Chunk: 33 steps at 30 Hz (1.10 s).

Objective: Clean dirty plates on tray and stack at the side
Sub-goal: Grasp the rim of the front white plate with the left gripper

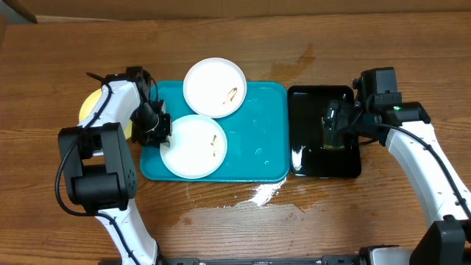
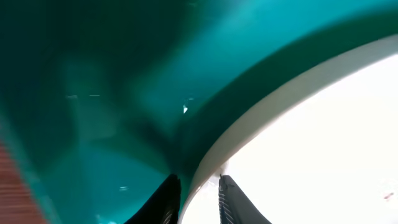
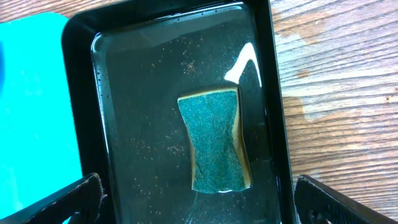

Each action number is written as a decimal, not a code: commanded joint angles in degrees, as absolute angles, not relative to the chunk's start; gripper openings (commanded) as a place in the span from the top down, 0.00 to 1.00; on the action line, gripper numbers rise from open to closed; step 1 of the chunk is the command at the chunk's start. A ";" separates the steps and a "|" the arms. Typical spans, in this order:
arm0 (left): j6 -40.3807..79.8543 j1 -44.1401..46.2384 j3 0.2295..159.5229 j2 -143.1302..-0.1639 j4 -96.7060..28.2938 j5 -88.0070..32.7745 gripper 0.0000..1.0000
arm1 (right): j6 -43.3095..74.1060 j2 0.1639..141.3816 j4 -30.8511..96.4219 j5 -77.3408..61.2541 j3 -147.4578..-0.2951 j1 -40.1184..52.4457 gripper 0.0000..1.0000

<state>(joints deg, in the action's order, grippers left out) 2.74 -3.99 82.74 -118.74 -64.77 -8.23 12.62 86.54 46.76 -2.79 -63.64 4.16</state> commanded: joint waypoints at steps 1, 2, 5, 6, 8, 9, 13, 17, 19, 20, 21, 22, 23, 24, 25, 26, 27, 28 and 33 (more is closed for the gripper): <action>1.23 -1.63 82.11 -117.62 -64.99 -12.34 0.76 | 12.69 86.87 46.65 -3.09 -64.14 4.10 0.00; 1.23 -0.91 82.11 -117.62 -64.97 -12.34 0.76 | 12.69 86.87 46.65 -3.09 -64.14 4.10 0.00; 1.32 1.76 82.11 -117.62 -64.64 -12.95 0.76 | 12.69 86.85 46.63 -3.09 -64.14 4.10 0.00; 1.37 2.63 82.11 -117.62 -64.45 -13.28 0.76 | 12.69 86.85 46.65 -3.09 -64.14 4.10 0.00; 1.83 4.47 82.11 -117.62 -64.18 -13.43 0.76 | 12.69 86.85 46.65 -3.09 -64.14 4.10 0.00; 1.96 5.50 82.11 -117.62 -63.99 -13.43 0.76 | 12.69 86.85 46.65 -3.09 -64.14 4.10 0.00; 3.16 8.71 82.11 -117.62 -63.20 -13.41 0.76 | 12.69 86.85 46.65 -3.09 -64.14 4.10 0.00; 3.73 10.63 82.11 -117.62 -62.50 -13.28 0.76 | 12.71 86.85 46.61 -5.50 -64.14 4.10 0.00; 3.88 10.98 82.11 -117.62 -62.52 -13.06 0.76 | 12.69 86.85 46.17 -6.81 -64.14 4.10 0.00; 3.88 11.00 82.11 -117.62 -62.59 -13.06 0.76 | 12.71 86.85 46.28 -6.85 -64.14 4.10 0.00; 3.88 11.00 82.11 -117.62 -62.61 -13.02 0.75 | 12.71 86.85 46.78 -7.07 -64.14 4.10 0.00; 3.88 11.00 82.11 -117.62 -62.61 -12.95 0.73 | 12.71 86.85 47.51 -8.10 -64.14 4.10 0.00; 3.88 10.98 82.11 -117.62 -62.61 -12.95 0.72 | 12.69 86.85 47.57 -9.30 -64.14 4.10 0.00; 3.88 10.90 82.11 -117.62 -62.63 -12.95 0.72 | 12.69 86.85 47.94 -9.98 -64.14 4.10 0.00; 3.88 10.92 82.11 -117.62 -62.70 -12.95 0.72 | 12.69 86.87 48.49 -10.09 -64.14 4.12 0.00; 3.86 10.92 82.11 -117.62 -62.72 -12.95 0.71 | 12.64 86.87 49.10 -9.85 -64.05 4.27 0.01; 3.88 10.92 82.11 -117.62 -62.70 -12.95 0.71 | 12.69 86.87 49.47 -8.86 -63.90 4.56 0.04; 3.88 10.92 82.11 -117.62 -62.63 -12.95 0.71 | 12.69 86.87 49.43 -7.64 -63.59 4.95 0.04; 3.88 10.92 82.11 -117.62 -62.52 -12.86 0.71 | 12.40 86.87 43.72 -1.87 -59.88 7.73 0.13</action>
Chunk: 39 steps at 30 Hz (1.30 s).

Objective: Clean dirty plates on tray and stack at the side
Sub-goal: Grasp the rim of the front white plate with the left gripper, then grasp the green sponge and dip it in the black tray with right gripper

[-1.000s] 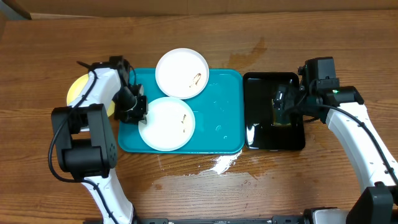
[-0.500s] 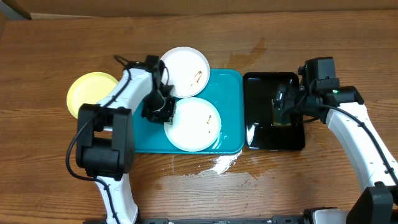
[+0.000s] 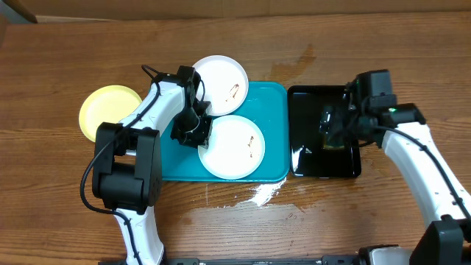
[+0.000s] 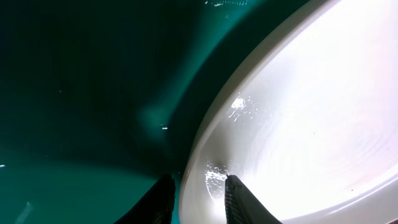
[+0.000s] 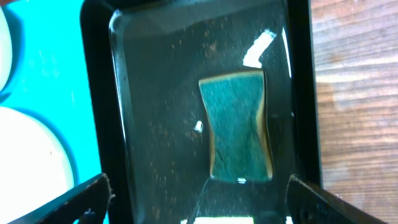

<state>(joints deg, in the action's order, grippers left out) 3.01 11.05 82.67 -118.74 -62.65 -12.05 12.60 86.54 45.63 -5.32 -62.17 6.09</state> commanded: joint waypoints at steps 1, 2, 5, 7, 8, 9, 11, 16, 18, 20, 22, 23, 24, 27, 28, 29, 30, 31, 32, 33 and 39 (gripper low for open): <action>3.90 10.92 82.11 -117.62 -62.54 -12.64 0.71 | 12.23 86.89 42.11 -1.26 -58.98 8.21 0.16; 3.90 10.92 82.11 -117.62 -62.61 -12.34 0.71 | 12.23 86.91 40.51 -0.36 -58.06 8.69 0.18; 4.08 10.92 82.11 -117.62 -63.13 -11.42 0.70 | 12.27 86.91 35.59 4.38 -54.89 9.43 0.20; 4.08 10.92 82.11 -117.62 -63.40 -11.42 0.70 | 12.27 86.98 32.49 6.42 -52.86 9.41 0.19; 4.08 10.92 82.11 -117.62 -63.42 -11.42 0.70 | 12.27 86.98 31.00 7.14 -51.90 9.41 0.19; 4.08 10.92 82.08 -117.62 -63.40 -11.42 0.70 | 12.27 87.02 29.47 7.81 -50.98 9.41 0.19; 4.08 10.92 82.08 -117.62 -63.33 -11.42 0.70 | 12.25 87.26 26.30 8.10 -49.54 9.41 0.14; 4.08 10.92 82.08 -117.62 -63.18 -11.42 0.70 | 12.25 90.37 22.68 7.64 -48.71 9.43 0.11; 4.08 10.92 82.08 -117.62 -63.18 -11.44 0.71 | 12.25 92.53 21.85 7.66 -48.71 9.43 0.11; 4.08 10.92 82.08 -117.62 -63.18 -11.44 0.70 | 12.23 94.76 20.43 7.68 -48.71 9.43 0.11; 4.08 10.92 82.08 -117.62 -63.20 -11.42 0.70 | 12.23 96.25 18.87 7.68 -48.71 9.43 0.17; 4.08 10.92 82.08 -117.62 -63.22 -11.42 0.70 | 12.25 96.64 18.11 7.66 -48.71 9.43 0.24; 4.03 10.92 82.08 -117.62 -63.20 -11.42 0.70 | 12.25 96.86 17.56 7.64 -48.71 9.43 0.36; 4.03 10.92 82.08 -117.62 -63.13 -11.42 0.70 | 12.27 97.06 16.99 7.25 -48.71 9.43 0.53; 4.03 10.92 82.08 -117.62 -63.09 -11.42 0.70 | 12.27 97.10 16.99 6.59 -48.71 9.43 0.59; 4.03 10.92 82.08 -117.62 -63.07 -11.42 0.70 | 12.27 97.10 16.97 5.63 -48.71 9.43 0.74; 4.05 10.92 82.08 -117.62 -63.05 -11.42 0.70 | 12.25 97.10 16.69 4.29 -48.75 9.43 0.87; 4.05 10.92 82.08 -117.62 -63.00 -11.42 0.70 | 12.25 97.08 16.25 3.33 -48.97 9.43 0.96; 4.05 10.92 82.08 -117.62 -62.94 -11.42 0.70 | 12.25 97.08 15.75 2.52 -49.56 9.43 0.96; 4.03 10.92 82.08 -117.62 -62.94 -11.42 0.70 | 12.25 97.08 15.46 2.22 -50.35 9.41 0.96; 3.81 10.92 82.08 -117.62 -63.18 -11.40 0.70 | 12.23 95.61 22.17 2.26 -57.47 9.43 0.96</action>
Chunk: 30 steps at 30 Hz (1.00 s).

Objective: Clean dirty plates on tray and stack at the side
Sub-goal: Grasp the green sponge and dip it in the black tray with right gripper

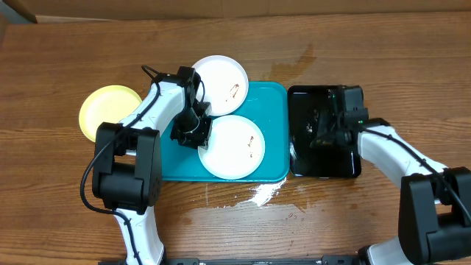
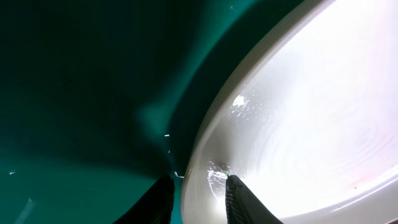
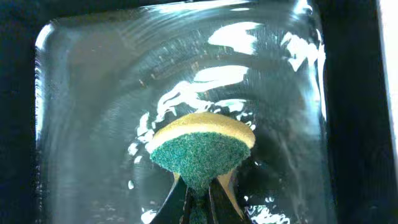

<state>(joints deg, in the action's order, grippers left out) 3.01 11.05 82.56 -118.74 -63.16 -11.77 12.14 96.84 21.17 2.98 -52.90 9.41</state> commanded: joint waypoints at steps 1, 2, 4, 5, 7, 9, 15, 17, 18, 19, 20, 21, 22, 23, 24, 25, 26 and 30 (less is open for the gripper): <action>3.84 10.92 82.08 -117.62 -63.18 -11.40 0.69 | 12.23 95.39 23.40 2.26 -58.26 9.43 0.96; 3.84 10.92 82.08 -117.62 -63.13 -11.40 0.70 | 12.23 95.35 24.23 2.26 -58.70 9.43 0.91; 3.84 10.92 82.08 -117.62 -62.94 -11.42 0.70 | 12.21 95.37 25.34 2.28 -58.85 9.43 0.48; 3.84 10.92 82.08 -117.62 -62.92 -11.42 0.70 | 12.12 95.37 26.41 2.35 -58.85 9.41 0.39; 3.84 10.92 82.08 -117.62 -62.92 -11.42 0.69 | 12.01 95.37 28.21 2.50 -58.81 9.43 0.29; 3.81 10.92 82.08 -117.62 -62.92 -11.42 0.69 | 12.03 95.37 29.08 2.48 -58.52 9.43 0.25; 3.81 10.92 82.08 -117.62 -62.94 -11.42 0.69 | 12.05 95.39 29.34 2.44 -55.51 9.43 0.23; 3.81 10.92 82.08 -117.62 -62.92 -11.42 0.69 | 12.05 95.70 28.32 2.44 -54.35 9.43 0.24; 3.81 10.92 82.08 -117.62 -62.92 -11.42 0.69 | 12.05 96.05 27.70 2.44 -54.00 9.43 0.24; 3.81 10.92 82.08 -117.62 -62.92 -11.40 0.69 | 12.05 96.38 27.44 2.44 -53.80 9.43 0.24; 3.81 10.92 82.08 -117.62 -62.92 -11.40 0.69 | 12.05 96.88 27.07 2.42 -53.65 9.43 0.24; 3.81 10.92 82.08 -117.62 -62.92 -11.40 0.69 | 12.03 97.43 26.92 2.44 -53.63 9.43 0.24; 3.81 10.92 82.08 -117.62 -62.92 -11.40 0.69 | 12.05 98.24 26.68 2.42 -53.63 9.43 0.24; 3.79 10.92 82.08 -117.62 -62.92 -11.42 0.69 | 12.03 98.89 26.48 2.42 -53.63 9.43 0.25; 3.81 10.92 82.08 -117.62 -62.92 -11.40 0.69 | 12.05 99.53 26.33 2.42 -53.63 9.43 0.29; 3.81 10.92 82.08 -117.62 -62.92 -11.40 0.69 | 12.03 100.12 26.15 2.44 -53.63 9.43 0.35; 3.81 10.92 82.08 -117.62 -62.94 -11.42 0.69 | 12.03 100.57 25.91 2.46 -53.63 9.43 0.43; 3.57 10.92 82.08 -117.62 -63.09 -11.42 0.69 | 12.03 100.51 26.22 2.48 -54.15 9.41 0.96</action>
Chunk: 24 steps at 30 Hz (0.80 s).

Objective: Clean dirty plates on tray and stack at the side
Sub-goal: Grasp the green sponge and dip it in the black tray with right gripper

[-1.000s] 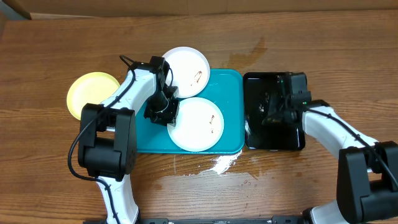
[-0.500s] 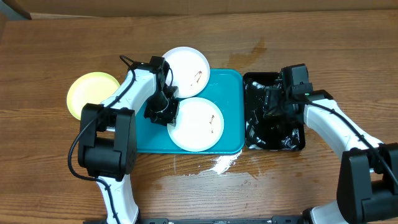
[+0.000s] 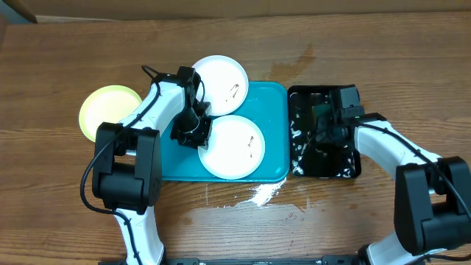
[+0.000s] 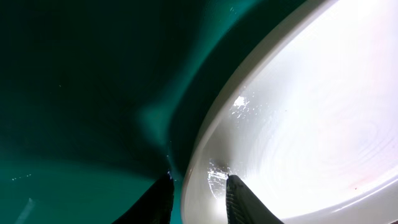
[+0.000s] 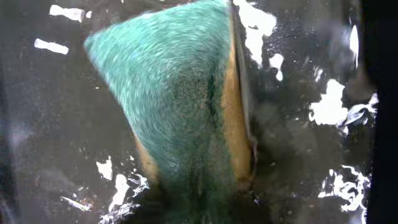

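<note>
Two white plates with brown smears lie on the teal tray: one at the back, one at the front. My left gripper is shut on the front plate's left rim, one finger inside the plate and one outside. My right gripper is down in the black water tray, shut on the green and yellow sponge. The sponge hides its fingertips in the right wrist view.
A yellow plate lies on the wooden table left of the teal tray. White foam flecks float in the black tray. A wet white spill marks the table in front of the teal tray.
My right gripper has shifted the sponge within the black tray, and white foam now dots the water. The left gripper and its plate have not moved.
First my left gripper held the front plate at the teal tray's left end, and my right gripper hung open over the sponge lying in the water. Then the plate stood mid-tray. After that my right gripper was shut on the sponge, and the water has since foamed.
</note>
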Each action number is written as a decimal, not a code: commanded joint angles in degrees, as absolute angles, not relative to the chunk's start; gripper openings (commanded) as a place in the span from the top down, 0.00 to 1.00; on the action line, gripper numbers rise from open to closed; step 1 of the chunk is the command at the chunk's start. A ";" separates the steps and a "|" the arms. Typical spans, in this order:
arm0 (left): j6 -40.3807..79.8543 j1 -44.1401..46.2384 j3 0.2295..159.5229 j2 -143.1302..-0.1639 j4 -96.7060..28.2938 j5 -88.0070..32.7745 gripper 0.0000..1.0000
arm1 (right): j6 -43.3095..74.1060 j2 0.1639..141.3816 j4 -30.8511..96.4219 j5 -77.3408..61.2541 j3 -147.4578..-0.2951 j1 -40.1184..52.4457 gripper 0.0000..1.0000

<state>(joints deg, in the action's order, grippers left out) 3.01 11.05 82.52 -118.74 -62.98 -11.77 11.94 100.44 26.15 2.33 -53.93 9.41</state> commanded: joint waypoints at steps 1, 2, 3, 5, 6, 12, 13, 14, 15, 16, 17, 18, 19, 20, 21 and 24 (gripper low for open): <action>3.53 10.92 82.08 -117.62 -63.11 -11.40 0.69 | 12.03 100.27 26.83 2.46 -54.78 9.41 0.96; 3.38 10.92 82.08 -117.62 -63.09 -11.40 0.69 | 12.03 99.88 28.08 2.46 -55.86 9.41 0.96; 3.36 10.92 82.08 -117.62 -63.07 -11.38 0.69 | 12.03 99.42 29.45 2.46 -57.01 9.41 0.96; 3.36 10.92 82.08 -117.62 -63.05 -11.33 0.69 | 12.03 98.39 32.45 2.46 -59.59 9.41 0.55; 3.36 10.92 82.08 -117.62 -63.07 -11.14 0.69 | 12.03 97.91 33.91 2.46 -60.86 9.43 0.35; 3.38 10.92 82.08 -117.62 -63.13 -10.96 0.69 | 12.01 97.60 36.99 2.48 -63.26 9.41 0.13; 3.38 10.92 82.08 -117.62 -63.11 -10.94 0.69 | 12.03 97.76 36.95 2.46 -63.11 9.41 0.13; 3.38 10.92 82.08 -117.62 -63.11 -10.94 0.69 | 12.03 98.00 36.75 2.46 -62.85 9.41 0.13; 3.36 10.92 82.08 -117.62 -63.13 -10.94 0.69 | 12.03 98.21 36.49 2.46 -62.50 9.43 0.13; 3.36 10.92 82.08 -117.62 -63.16 -10.94 0.69 | 12.01 98.52 35.92 2.48 -61.89 9.43 0.13; 3.36 10.92 82.08 -117.62 -63.16 -10.94 0.68 | 12.01 98.76 35.24 2.48 -61.25 9.43 0.14; 3.36 10.92 82.08 -117.62 -63.18 -10.94 0.68 | 12.01 99.04 34.44 2.48 -60.49 9.43 0.14; 3.38 10.92 82.08 -117.62 -63.16 -10.94 0.68 | 12.01 99.29 33.45 2.48 -59.64 9.41 0.13; 3.38 10.92 82.08 -117.62 -63.11 -10.94 0.68 | 12.03 99.63 32.53 2.46 -58.89 9.41 0.15; 3.38 10.92 82.08 -117.62 -63.02 -10.94 0.69 | 12.03 99.92 31.81 2.44 -58.37 9.43 0.23; 3.38 10.92 82.08 -117.62 -62.89 -10.96 0.69 | 12.03 100.99 31.22 2.42 -57.71 9.43 0.76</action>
